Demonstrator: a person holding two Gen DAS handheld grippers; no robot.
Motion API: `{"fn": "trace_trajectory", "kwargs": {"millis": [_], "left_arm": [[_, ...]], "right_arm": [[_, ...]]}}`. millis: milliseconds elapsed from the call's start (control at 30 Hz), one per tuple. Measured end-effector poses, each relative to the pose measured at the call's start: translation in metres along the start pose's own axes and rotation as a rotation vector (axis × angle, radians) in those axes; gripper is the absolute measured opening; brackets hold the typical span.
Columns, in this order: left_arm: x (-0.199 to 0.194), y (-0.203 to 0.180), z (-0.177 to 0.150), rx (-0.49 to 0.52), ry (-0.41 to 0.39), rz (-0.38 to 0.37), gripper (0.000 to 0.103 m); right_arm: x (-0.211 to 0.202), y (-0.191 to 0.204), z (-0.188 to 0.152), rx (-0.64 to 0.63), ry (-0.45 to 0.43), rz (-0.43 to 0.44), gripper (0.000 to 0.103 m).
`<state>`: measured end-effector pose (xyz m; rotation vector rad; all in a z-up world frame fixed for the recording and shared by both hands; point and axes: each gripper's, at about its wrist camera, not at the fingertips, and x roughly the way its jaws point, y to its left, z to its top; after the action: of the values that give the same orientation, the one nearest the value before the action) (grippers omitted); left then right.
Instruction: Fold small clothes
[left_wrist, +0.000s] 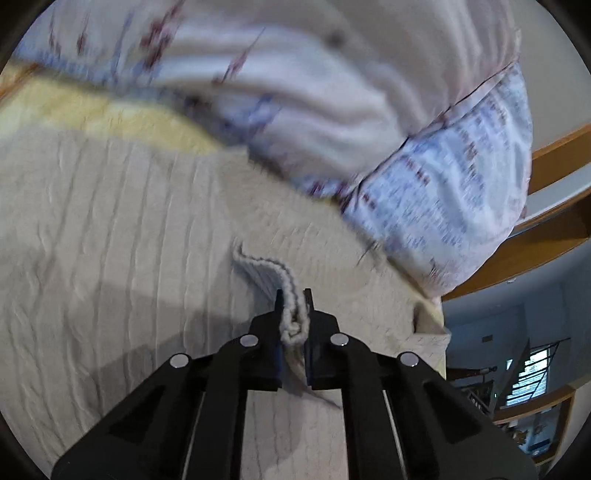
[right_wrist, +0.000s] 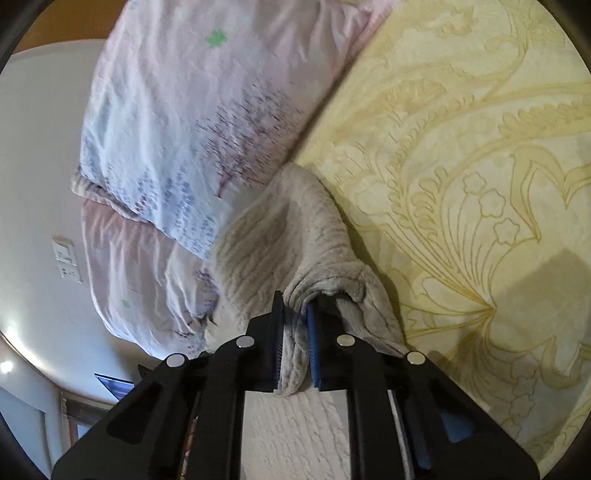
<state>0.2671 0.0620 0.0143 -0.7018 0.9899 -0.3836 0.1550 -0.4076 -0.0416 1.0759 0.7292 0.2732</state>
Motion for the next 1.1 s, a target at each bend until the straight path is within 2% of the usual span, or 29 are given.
{"fn": "trace_trajectory", "kwargs": {"millis": [133,200,233,300,367,400,500,533,567,633,733,867,900,933,1000,1033,1100], "left_arm": [[-0.043,-0.005,0.009,0.038,-0.160,-0.026,0.007],[-0.059,0.001,0.005,0.052,-0.215,0.006,0.007],[-0.063,0.009,0.001,0.056,-0.218,0.056,0.007],[-0.058,0.026,-0.005,0.042,-0.168,0.117,0.007],[-0.048,0.047,-0.014,-0.011,-0.089,0.133,0.007],[-0.044,0.056,-0.020,-0.031,-0.056,0.133,0.008],[-0.045,0.061,-0.026,-0.029,-0.051,0.117,0.009],[-0.047,0.061,-0.027,-0.030,-0.051,0.112,0.012],[-0.048,0.060,-0.027,-0.033,-0.050,0.109,0.020],[-0.049,0.057,-0.026,-0.027,-0.052,0.104,0.028],[-0.048,0.055,-0.024,-0.024,-0.056,0.114,0.029],[-0.044,0.054,-0.022,-0.041,-0.062,0.114,0.026],[-0.044,0.052,-0.022,-0.032,-0.067,0.124,0.019],[-0.043,0.051,-0.022,-0.024,-0.069,0.132,0.008],[-0.045,0.052,-0.022,-0.016,-0.083,0.151,0.008],[-0.045,0.053,-0.021,-0.016,-0.086,0.168,0.008],[-0.043,0.057,-0.022,-0.028,-0.075,0.182,0.008]], "right_arm": [[-0.018,0.012,-0.009,-0.032,-0.126,0.148,0.009],[-0.017,0.011,-0.018,-0.043,-0.152,0.134,0.006],[-0.011,0.007,-0.022,-0.038,-0.137,0.084,0.006],[0.002,-0.002,-0.027,-0.009,-0.083,-0.016,0.006],[0.009,-0.012,-0.028,0.029,-0.047,-0.022,0.003],[0.006,-0.011,-0.027,0.033,-0.049,-0.016,0.006],[-0.001,-0.007,-0.023,0.051,-0.032,0.011,0.025],[0.000,-0.004,-0.022,0.054,-0.026,-0.004,0.025],[0.002,-0.002,-0.023,0.057,-0.016,-0.021,0.025],[0.004,0.000,-0.026,0.069,0.009,-0.051,0.025],[0.007,0.001,-0.030,0.067,-0.008,-0.088,0.025],[0.011,0.002,-0.022,0.092,-0.073,-0.105,0.024],[0.010,0.003,-0.021,0.083,-0.092,-0.102,0.013],[0.005,0.006,-0.024,0.062,-0.145,-0.077,0.008],[-0.002,0.009,-0.029,0.037,-0.203,-0.079,0.008],[-0.001,0.006,-0.033,0.041,-0.212,-0.106,0.008],[0.007,0.000,-0.034,0.063,-0.177,-0.158,0.006]]}}
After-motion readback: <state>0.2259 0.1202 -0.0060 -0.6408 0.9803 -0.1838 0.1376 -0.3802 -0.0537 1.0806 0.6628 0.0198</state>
